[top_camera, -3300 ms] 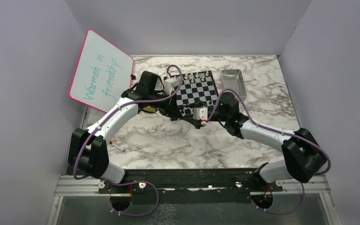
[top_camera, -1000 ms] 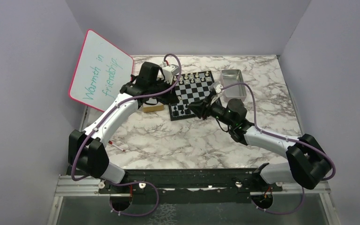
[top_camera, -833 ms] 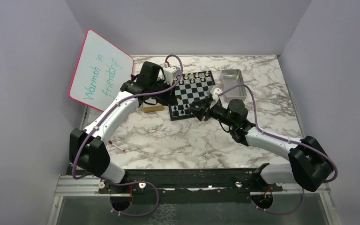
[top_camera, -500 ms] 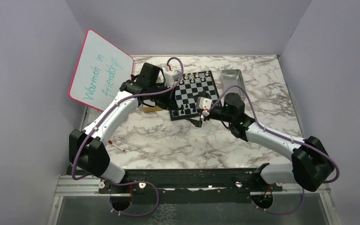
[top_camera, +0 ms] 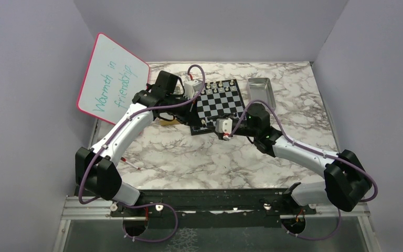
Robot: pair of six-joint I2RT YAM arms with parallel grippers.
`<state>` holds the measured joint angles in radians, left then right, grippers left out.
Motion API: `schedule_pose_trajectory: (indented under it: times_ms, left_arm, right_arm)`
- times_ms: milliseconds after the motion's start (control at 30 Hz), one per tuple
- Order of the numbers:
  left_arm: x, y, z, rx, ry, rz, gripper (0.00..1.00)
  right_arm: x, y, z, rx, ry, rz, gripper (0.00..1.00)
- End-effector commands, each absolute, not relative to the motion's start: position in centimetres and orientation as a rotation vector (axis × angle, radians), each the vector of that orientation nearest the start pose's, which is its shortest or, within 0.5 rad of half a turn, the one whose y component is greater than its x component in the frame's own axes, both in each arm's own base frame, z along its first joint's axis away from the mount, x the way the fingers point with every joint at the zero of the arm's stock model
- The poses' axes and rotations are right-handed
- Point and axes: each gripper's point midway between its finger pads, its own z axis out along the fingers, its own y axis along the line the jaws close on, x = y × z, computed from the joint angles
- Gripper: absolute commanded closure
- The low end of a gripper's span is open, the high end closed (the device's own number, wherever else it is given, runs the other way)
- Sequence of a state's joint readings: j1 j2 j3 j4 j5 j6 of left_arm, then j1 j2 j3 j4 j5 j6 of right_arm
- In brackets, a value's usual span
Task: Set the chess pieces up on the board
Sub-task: Place the chess piece on the chessboard.
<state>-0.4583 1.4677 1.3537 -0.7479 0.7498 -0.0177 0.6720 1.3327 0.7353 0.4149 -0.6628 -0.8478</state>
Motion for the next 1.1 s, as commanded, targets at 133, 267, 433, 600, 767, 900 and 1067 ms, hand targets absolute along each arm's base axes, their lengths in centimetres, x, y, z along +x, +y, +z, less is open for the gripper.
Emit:
schedule_pose_trajectory:
  times_ms: [133,267,433,600,767,900,1067]
  left_arm:
    - [24.3,-26.3,23.1,0.905,2.237,-1.197,1.0]
    - [24.4,-26.5,23.0,0.907,2.243,-1.209,1.0]
    - [24.6,-26.4,22.6,0.929,2.243,-1.191,1.0]
    - [24.7,-26.3,22.4,0.927,2.255,-1.182,1.0]
    - [25.1,-26.5,23.1,0.919,2.243,-1.177,0.9]
    - [25.4,-26.7,23.6,0.913,2.229,-1.184,0.86]
    - [25.9,-26.5,23.7,0.854,2.242,-1.143,0.78]
  right_arm:
    - [27.0,34.4,23.2,-1.522,0.75,0.406,0.57]
    - [27.0,34.9,23.0,-1.553,0.73,0.388,0.56]
    - [27.2,35.1,23.0,-1.571,0.717,0.358,0.56]
    - [27.0,34.7,21.7,-1.631,0.711,0.316,0.63]
    - [26.4,34.4,21.2,-1.606,0.715,0.324,0.7]
    - [25.9,34.5,21.9,-1.498,0.75,0.407,0.74]
    - [26.0,34.7,22.7,-1.375,0.812,0.495,0.75]
